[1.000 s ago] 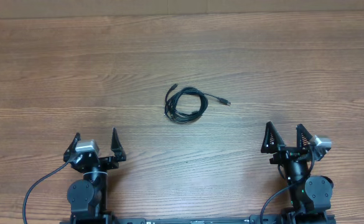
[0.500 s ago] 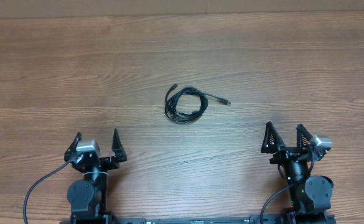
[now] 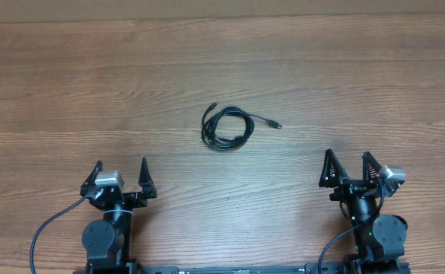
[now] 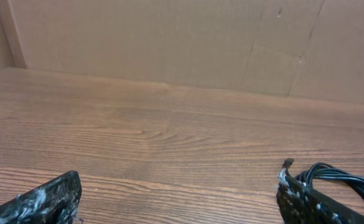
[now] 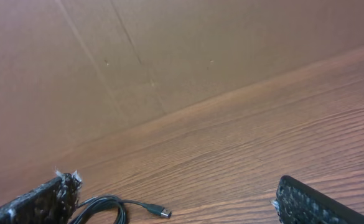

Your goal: Untangle cables

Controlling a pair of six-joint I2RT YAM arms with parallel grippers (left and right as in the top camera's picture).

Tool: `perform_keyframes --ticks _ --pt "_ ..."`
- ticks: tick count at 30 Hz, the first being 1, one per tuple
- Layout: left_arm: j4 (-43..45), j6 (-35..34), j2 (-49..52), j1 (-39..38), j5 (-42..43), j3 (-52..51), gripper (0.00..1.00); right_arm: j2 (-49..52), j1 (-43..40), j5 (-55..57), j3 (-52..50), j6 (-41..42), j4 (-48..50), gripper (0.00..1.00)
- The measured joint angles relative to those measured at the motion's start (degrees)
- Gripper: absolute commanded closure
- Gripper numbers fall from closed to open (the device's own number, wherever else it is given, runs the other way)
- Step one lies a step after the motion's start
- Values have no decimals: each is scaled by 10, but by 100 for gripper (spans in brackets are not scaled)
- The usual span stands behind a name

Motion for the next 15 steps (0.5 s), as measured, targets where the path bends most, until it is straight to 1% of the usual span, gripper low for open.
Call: perform_keyframes --ticks 6,15 --pt "-21 2 0 0 4 20 0 0 0 0 0 0 0 0" --pt "-112 37 4 0 4 112 0 0 0 0 0 0 0 0"
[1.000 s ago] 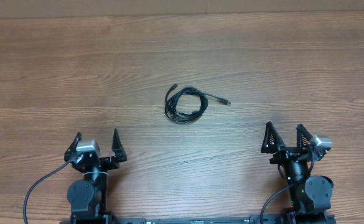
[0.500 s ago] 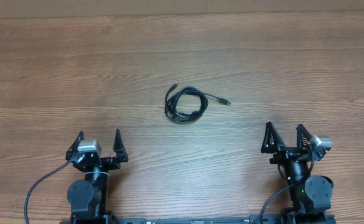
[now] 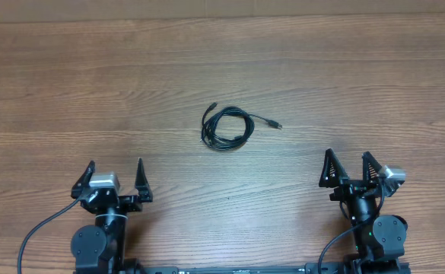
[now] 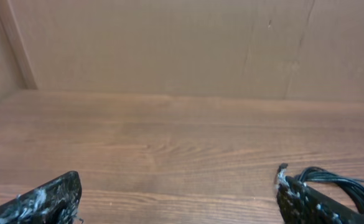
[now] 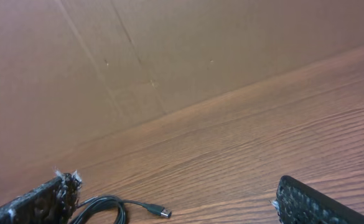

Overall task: Untangle cables
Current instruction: 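Swing the left arm forward and lower its gripper onto the black cable coil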

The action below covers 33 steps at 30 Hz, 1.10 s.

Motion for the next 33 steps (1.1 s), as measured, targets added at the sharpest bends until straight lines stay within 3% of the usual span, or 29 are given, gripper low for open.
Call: perform_keyframes --ticks 5,11,16,24,33 --pt "-33 10 45 0 0 47 0 0 0 0 0 0 0 0" --pt "-68 10 184 0 0 155 0 0 0 0 0 0 0 0" --pt "-157 11 334 0 18 306 0 0 0 0 0 0 0 0" --pt "-345 3 505 0 163 571 0 0 0 0 0 0 -1 0" --pt "-333 -25 525 0 363 622 0 0 0 0 0 0 0 0"
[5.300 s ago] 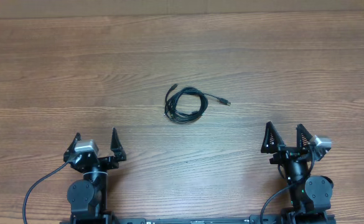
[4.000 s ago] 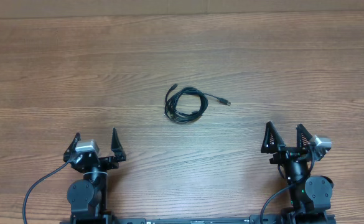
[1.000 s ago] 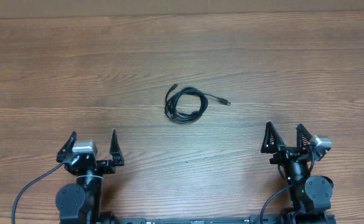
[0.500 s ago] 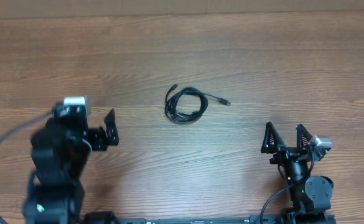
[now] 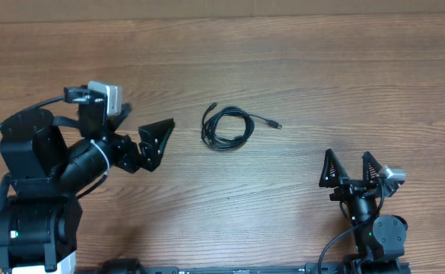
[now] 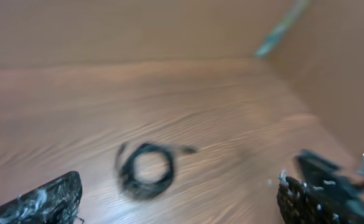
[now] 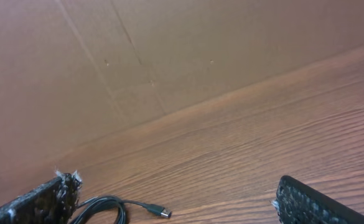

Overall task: Untangle cables
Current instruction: 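Swing the left arm forward and lower its gripper onto the black cable coil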

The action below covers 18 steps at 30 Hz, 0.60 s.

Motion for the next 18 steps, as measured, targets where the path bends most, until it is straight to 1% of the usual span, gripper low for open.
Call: perform_keyframes --ticks 2,4,9,15,16,17,18 --pt "14 -11 3 0 36 0 0 0 0 0 0 0 0 0" --pt "14 -26 11 0 50 0 0 0 0 0 0 0 0 0" --pt "14 -83 51 0 52 0 0 0 0 0 0 0 0 0" --pt "24 -119 96 0 52 0 0 0 0 0 0 0 0 0" --pt "39 -125 98 0 52 0 2 0 0 0 0 0 0 0" --pt "53 -132 100 0 52 0 7 0 0 0 0 0 0 0" --pt "66 -136 101 0 52 0 16 0 0 0 0 0 0 0"
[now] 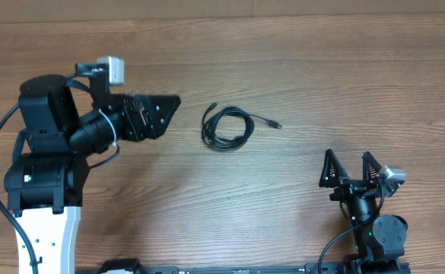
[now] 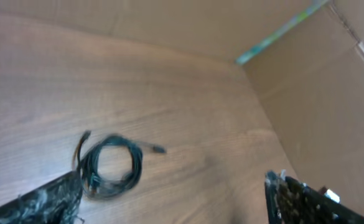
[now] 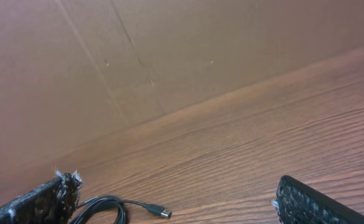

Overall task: Untangle cables
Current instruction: 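Swing the left arm forward and lower its gripper onto the black cable coil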

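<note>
A black cable (image 1: 227, 128) lies coiled in a small loop at the table's middle, one plug end (image 1: 275, 123) trailing to the right. My left gripper (image 1: 175, 105) hangs open just left of the coil, fingers pointing toward it. In the left wrist view the coil (image 2: 110, 166) shows blurred between the spread fingers. My right gripper (image 1: 349, 161) rests open near the front right edge, nothing between its fingers. The right wrist view catches the cable's plug (image 3: 163, 213) low at the left.
The wooden table (image 1: 344, 76) stretches wide on all sides of the coil. A cardboard wall (image 3: 169, 56) stands along the far edge. The left arm's body (image 1: 43, 152) rises over the left side of the table.
My left gripper has moved farther from the front edge and toward the coil, now level with its upper side. The cable and the right arm have not moved.
Both grippers rested open at the front edge, the coil untouched at the middle. The left arm shifted slightly left, then stood raised and reached toward the coil. Now its open fingers are close beside the coil's left side. The right arm stayed parked.
</note>
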Controlling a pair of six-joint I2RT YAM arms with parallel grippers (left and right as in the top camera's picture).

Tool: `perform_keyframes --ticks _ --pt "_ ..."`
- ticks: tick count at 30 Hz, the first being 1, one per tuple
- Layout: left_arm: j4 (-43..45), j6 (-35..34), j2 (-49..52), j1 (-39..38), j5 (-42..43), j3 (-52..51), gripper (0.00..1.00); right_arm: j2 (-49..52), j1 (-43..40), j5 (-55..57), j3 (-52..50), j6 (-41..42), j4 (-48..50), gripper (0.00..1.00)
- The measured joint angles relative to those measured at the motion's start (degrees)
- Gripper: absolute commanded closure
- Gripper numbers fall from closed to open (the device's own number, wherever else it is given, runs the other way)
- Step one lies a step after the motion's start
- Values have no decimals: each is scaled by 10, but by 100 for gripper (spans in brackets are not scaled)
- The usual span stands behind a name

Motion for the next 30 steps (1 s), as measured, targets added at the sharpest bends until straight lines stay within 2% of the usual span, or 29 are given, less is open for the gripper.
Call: perform_keyframes --ticks 3,8,14,20,24,30 --pt "47 -11 0 0 0 0 26 0 0 0 0 0 0 0" --pt "128 -21 7 -26 -12 1 18 0 0 0 0 0 0 0" --pt "130 -57 58 -153 -148 2 21 0 0 0 0 0 0 0" --pt "115 -86 112 -244 -255 4 21 0 0 0 0 0 0 0" --pt "26 -85 188 -271 -293 75 23 0 0 0 0 0 0 0" --pt "-158 -80 330 -274 -349 313 23 0 0 -1 0 0 0 0"
